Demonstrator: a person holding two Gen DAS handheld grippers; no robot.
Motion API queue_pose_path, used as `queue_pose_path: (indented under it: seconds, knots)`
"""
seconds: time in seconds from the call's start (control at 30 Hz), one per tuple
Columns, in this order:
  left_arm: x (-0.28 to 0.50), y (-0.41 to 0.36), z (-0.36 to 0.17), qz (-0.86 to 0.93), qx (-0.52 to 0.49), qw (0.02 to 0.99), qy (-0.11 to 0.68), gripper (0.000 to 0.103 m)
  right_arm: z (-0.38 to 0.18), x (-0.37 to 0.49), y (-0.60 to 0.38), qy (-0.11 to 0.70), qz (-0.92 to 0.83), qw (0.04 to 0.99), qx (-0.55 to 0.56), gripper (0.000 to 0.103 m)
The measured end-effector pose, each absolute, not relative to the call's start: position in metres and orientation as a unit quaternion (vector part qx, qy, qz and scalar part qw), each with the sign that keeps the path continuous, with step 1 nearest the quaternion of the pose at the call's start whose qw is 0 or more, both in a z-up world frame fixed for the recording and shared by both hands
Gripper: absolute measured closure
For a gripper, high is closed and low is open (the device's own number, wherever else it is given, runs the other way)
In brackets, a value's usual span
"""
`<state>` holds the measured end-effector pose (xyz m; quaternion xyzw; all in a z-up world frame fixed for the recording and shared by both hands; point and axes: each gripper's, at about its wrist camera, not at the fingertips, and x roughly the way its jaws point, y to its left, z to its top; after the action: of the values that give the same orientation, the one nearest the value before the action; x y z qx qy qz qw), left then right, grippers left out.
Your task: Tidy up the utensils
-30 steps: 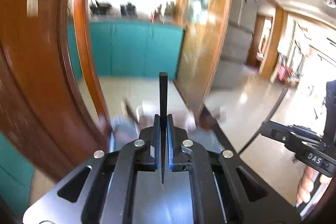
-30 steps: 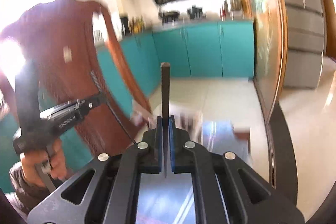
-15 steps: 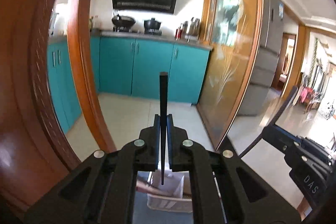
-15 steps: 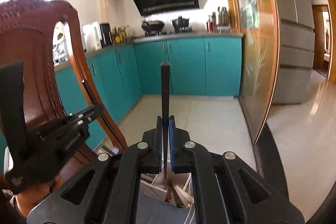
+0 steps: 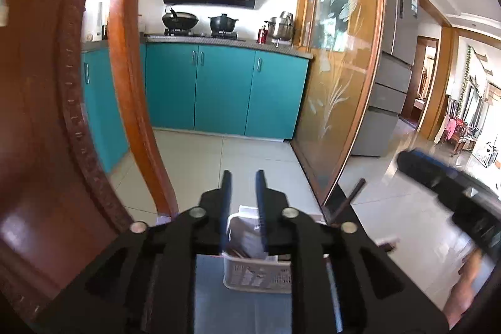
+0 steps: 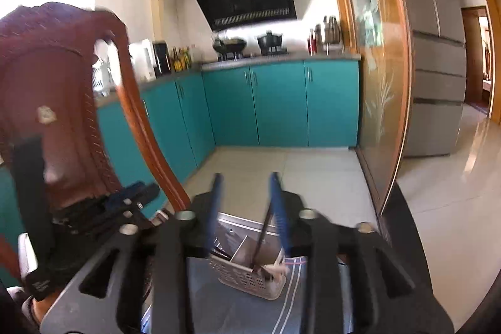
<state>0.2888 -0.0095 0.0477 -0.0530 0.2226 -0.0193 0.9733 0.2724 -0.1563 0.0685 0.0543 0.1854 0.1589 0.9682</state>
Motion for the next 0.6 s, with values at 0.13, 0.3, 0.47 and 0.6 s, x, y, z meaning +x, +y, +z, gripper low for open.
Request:
queue_pose_path:
  seconds: [0.13, 0.3, 0.47, 0.6]
  knots:
    - [0.239, -0.008, 0.038, -0.033, -0.047, 0.975, 0.217, 0.051, 0.064, 0.204, -0.176, 0.144, 0.158, 0.976, 0.047, 0.021]
    - [0.162, -0.021, 0.011, -0.019, 0.000, 0.980, 0.198, 0.018, 0.028, 0.137, -0.186, 0.129, 0.137, 0.982, 0.018, 0.004]
    - [0.095, -0.030, -0.017, 0.004, 0.071, 0.981, 0.178, 0.006, -0.011, 0.100, -0.188, 0.143, 0.092, 0.985, -0.016, 0.003]
    - [0.065, -0.015, -0.021, 0.020, 0.047, 0.982, 0.180, 0.004, -0.018, 0.081, -0.184, 0.139, 0.078, 0.986, -0.044, 0.003]
